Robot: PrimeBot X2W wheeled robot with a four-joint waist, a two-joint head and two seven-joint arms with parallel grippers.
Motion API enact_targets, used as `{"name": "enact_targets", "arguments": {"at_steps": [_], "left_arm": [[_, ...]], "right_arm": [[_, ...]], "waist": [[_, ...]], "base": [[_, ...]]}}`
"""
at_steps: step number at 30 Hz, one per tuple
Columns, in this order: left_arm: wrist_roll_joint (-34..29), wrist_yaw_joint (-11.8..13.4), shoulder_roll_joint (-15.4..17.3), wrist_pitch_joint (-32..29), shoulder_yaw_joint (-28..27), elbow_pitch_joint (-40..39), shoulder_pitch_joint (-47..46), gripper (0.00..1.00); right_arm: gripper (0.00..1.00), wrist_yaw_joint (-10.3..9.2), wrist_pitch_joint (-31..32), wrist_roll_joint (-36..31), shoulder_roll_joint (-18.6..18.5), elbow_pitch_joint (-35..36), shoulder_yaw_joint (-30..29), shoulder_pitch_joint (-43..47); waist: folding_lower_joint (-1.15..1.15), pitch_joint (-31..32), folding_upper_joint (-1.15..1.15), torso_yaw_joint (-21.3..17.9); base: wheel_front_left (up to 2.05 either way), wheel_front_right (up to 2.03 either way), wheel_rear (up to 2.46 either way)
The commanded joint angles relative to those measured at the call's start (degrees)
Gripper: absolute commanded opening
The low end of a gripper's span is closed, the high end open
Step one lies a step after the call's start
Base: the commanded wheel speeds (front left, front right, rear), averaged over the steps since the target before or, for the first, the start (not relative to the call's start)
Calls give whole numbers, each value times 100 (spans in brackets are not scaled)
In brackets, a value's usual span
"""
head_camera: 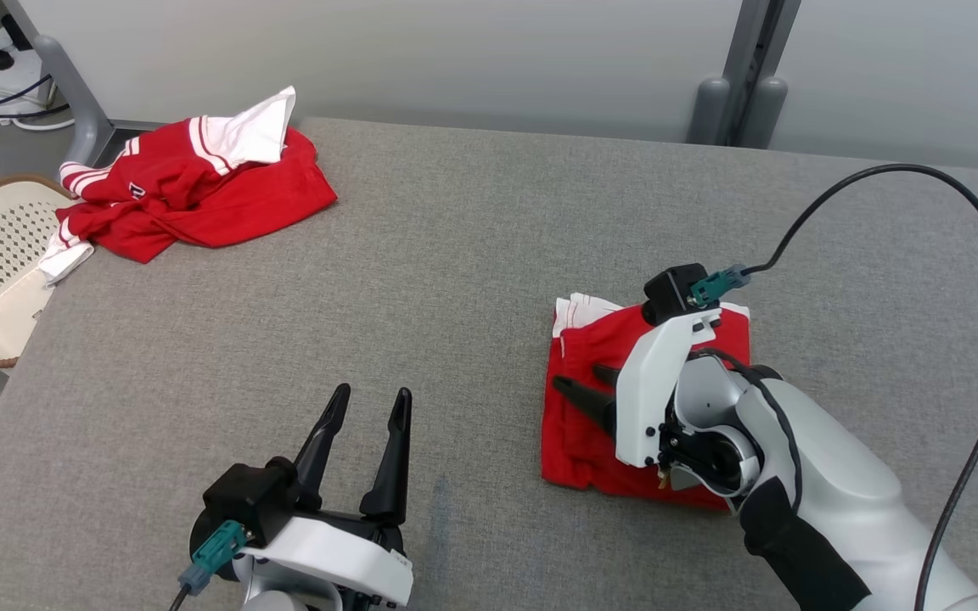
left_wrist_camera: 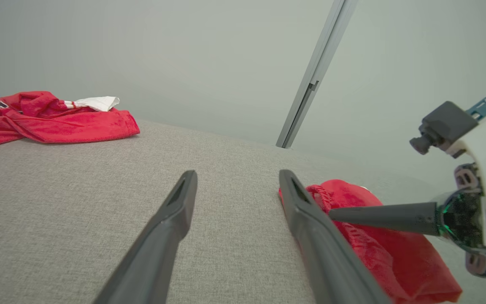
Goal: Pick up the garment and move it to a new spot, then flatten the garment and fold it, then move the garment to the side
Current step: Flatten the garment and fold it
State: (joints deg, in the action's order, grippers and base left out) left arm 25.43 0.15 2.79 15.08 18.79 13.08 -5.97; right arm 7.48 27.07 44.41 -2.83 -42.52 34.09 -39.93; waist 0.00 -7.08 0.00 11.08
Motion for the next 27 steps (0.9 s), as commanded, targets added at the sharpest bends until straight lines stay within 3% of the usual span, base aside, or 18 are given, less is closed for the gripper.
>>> {"name": "enact_targets", "arguments": {"at_steps": [1,12,18,19,23,27], "left_arm": [[48,35,20,12,6,17,-82,100],[-64,41,20,12,-55,-36,-109,100],[-166,80,20,12,-150,-93,-158,100],[-215,97,21,12,-208,-105,-170,100],[-300,134,20,11,-320,-131,-125,100],[-397,136,22,11,-436,-139,-43,100]], "right_arm": [[100,3,-105,134,-18,-46,156,-109],[100,2,-879,579,-20,-20,590,-504],[100,3,-2194,-144,-34,-367,283,-744],[100,3,-2704,-400,-46,-505,68,-744],[100,2,-3655,-866,-125,-667,-350,-576],[100,2,-4158,-1399,-265,-577,-839,-337]], "waist": [[0,5,0,7],[0,-5,0,-119],[0,2,0,-356],[0,10,0,-450],[0,17,0,-646],[0,25,0,-798]], "base": [[0,0,0],[0,0,0],[0,0,0],[0,0,0],[0,0,0],[0,0,0]]}}
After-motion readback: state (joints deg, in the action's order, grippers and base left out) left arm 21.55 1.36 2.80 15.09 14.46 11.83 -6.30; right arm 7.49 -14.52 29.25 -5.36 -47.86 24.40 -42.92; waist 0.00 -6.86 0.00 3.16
